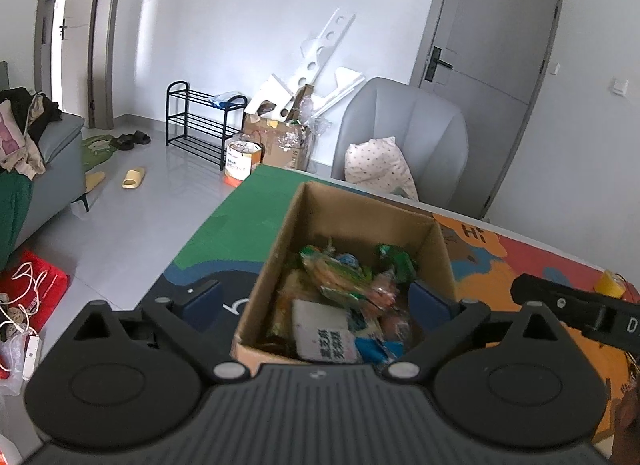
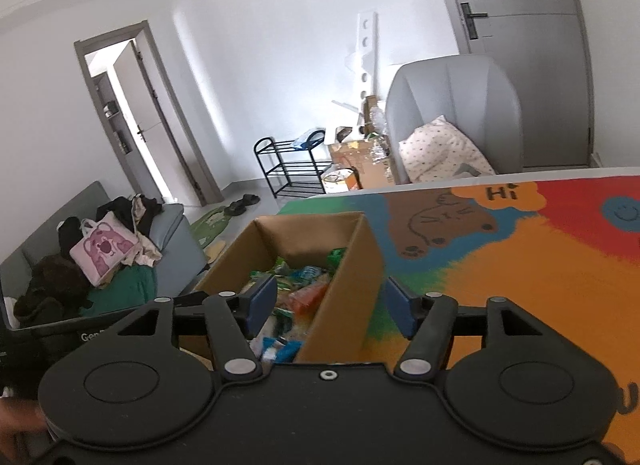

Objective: Organize snacks

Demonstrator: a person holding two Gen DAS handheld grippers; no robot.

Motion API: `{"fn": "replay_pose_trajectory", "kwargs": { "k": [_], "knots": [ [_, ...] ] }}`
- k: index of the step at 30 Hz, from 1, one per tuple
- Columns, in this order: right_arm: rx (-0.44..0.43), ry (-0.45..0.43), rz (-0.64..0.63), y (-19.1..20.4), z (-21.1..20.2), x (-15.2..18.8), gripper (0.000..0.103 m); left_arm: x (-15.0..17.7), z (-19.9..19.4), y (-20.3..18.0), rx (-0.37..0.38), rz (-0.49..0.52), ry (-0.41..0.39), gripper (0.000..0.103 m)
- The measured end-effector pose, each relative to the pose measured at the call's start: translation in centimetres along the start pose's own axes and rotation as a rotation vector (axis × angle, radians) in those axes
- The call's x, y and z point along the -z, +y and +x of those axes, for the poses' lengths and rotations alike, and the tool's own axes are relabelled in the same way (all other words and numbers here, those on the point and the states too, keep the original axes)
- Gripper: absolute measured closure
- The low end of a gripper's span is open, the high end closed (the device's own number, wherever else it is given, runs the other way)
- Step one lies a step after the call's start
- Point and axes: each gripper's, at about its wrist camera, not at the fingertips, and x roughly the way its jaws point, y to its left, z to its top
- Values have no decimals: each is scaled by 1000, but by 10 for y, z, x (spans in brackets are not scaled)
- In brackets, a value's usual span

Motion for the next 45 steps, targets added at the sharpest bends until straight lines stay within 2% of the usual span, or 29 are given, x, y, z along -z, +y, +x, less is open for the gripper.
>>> {"fn": "replay_pose_trajectory", "kwargs": {
  "k": [17,33,45],
  "knots": [
    [67,-58,51,-35,-52,3,0,5,-25,-41,63,67,17,0],
    [169,-61,85,-61,-97,18,0,22,-49,-72,152,135,46,0],
    [221,-57,49,-57,-126,23,0,28,-75,-82,187,184,43,0]
  ]
}}
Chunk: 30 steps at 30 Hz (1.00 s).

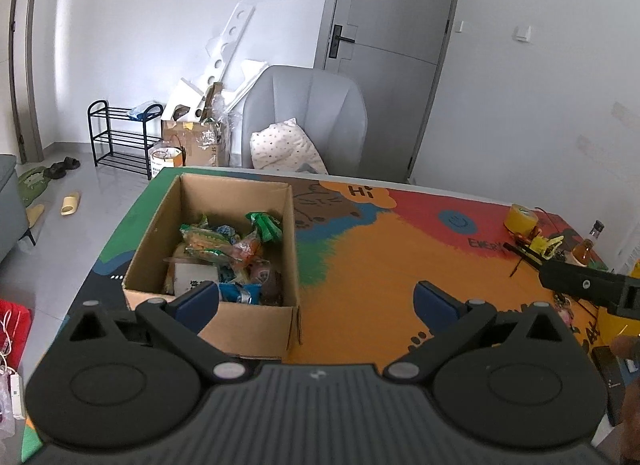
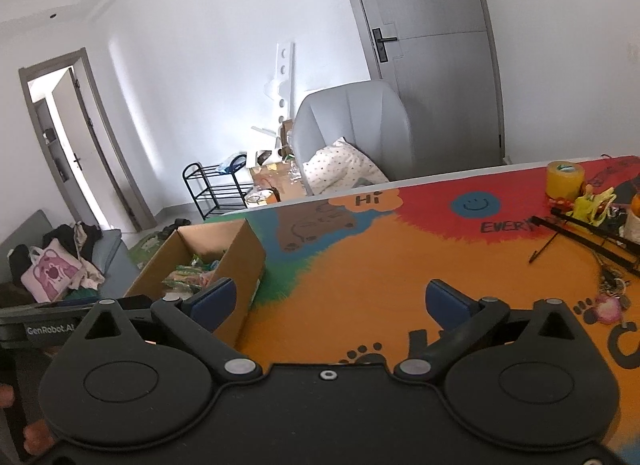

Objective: Organize snacks

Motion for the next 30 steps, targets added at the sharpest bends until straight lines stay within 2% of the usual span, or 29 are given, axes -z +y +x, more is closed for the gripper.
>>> {"fn": "replay_pose_trajectory", "kwargs": {
  "k": [9,14,19,24,27,30],
  "knots": [
    [50,15,-38,1,-17,11,0,17,-14,1,-4,19,-8,0],
    [66,17,-21,0,-27,20,0,27,-22,4,-45,24,-8,0],
    [67,-4,-38,6,-41,24,0,38,-33,8,-53,34,-8,0],
    [73,-16,-56,8,-49,21,0,31,-45,7,-53,64,-21,0],
    [71,-11,-53,6,-49,20,0,29,-48,4,-81,89,-31,0],
    [69,-16,-50,6,-50,20,0,27,-54,4,-77,82,-40,0]
  ]
}}
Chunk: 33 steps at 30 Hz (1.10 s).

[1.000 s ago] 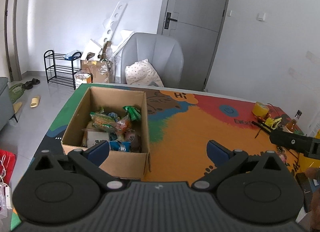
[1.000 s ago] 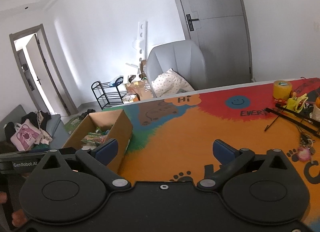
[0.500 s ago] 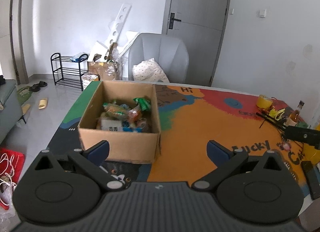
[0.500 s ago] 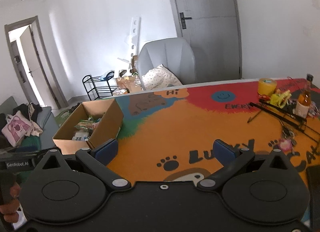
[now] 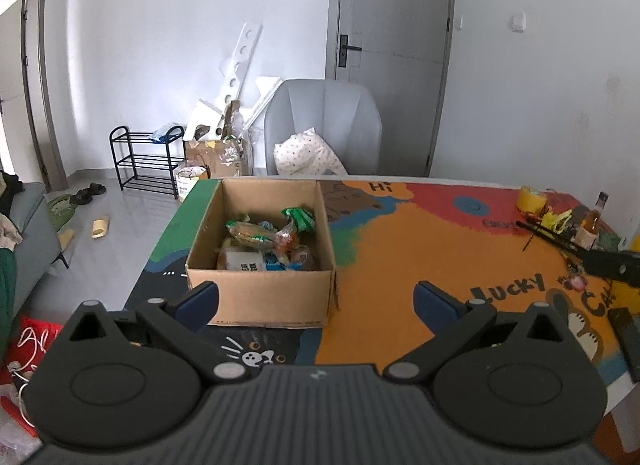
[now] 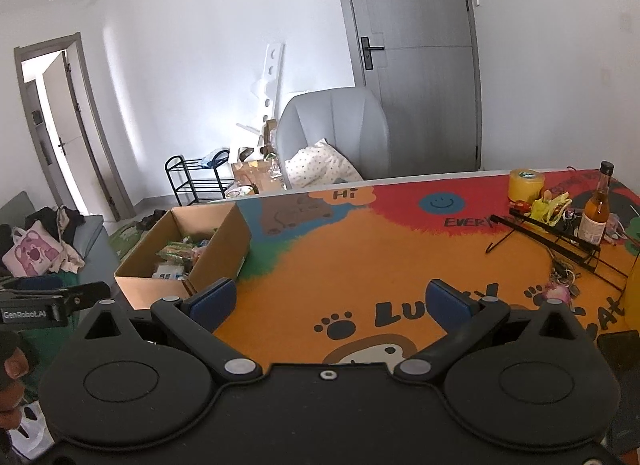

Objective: Organize snacks

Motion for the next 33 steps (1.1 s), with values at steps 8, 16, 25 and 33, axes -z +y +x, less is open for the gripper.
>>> {"fn": "replay_pose_trajectory", "kwargs": {
  "k": [8,16,25,33],
  "knots": [
    [-8,-8,1,-1,-3,0,0,-2,-5,-7,6,27,-9,0],
    [-14,-2,-4,2,-3,-1,0,-1,-5,-5,10,22,-4,0],
    [-16,-7,-1,3,-6,-4,0,-1,-5,-5,12,23,-1,0],
    [-19,9,-8,5,-2,-3,0,-1,-3,-5,19,26,9,0]
  ]
}}
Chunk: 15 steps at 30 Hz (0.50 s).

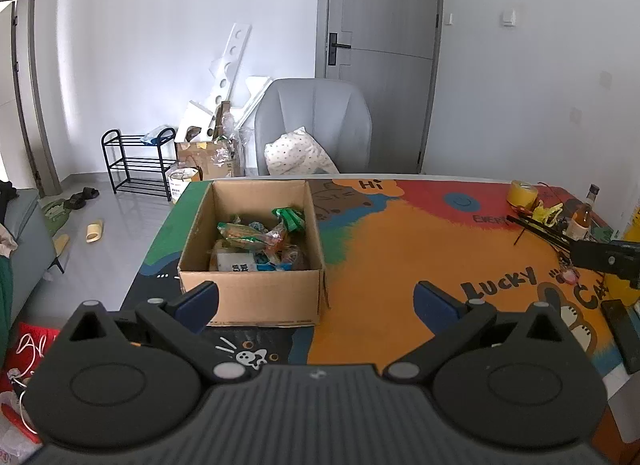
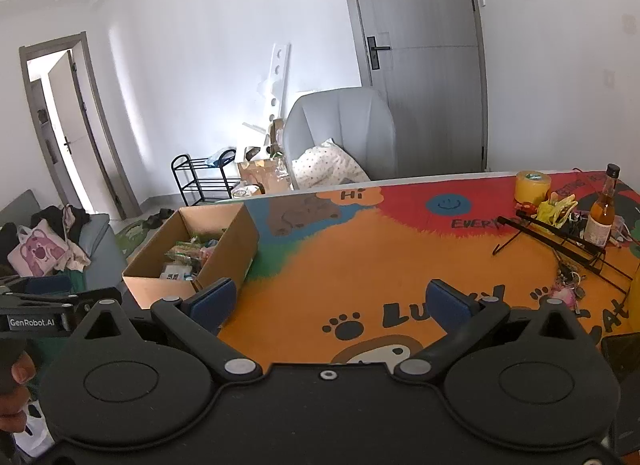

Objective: Organize snacks

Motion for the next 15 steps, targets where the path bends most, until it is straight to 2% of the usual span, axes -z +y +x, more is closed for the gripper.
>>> {"fn": "replay_pose_trajectory", "kwargs": {
  "k": [15],
  "knots": [
    [9,10,3,0,1,0,0,0,0,0,9,1,-5,0]
  ]
}}
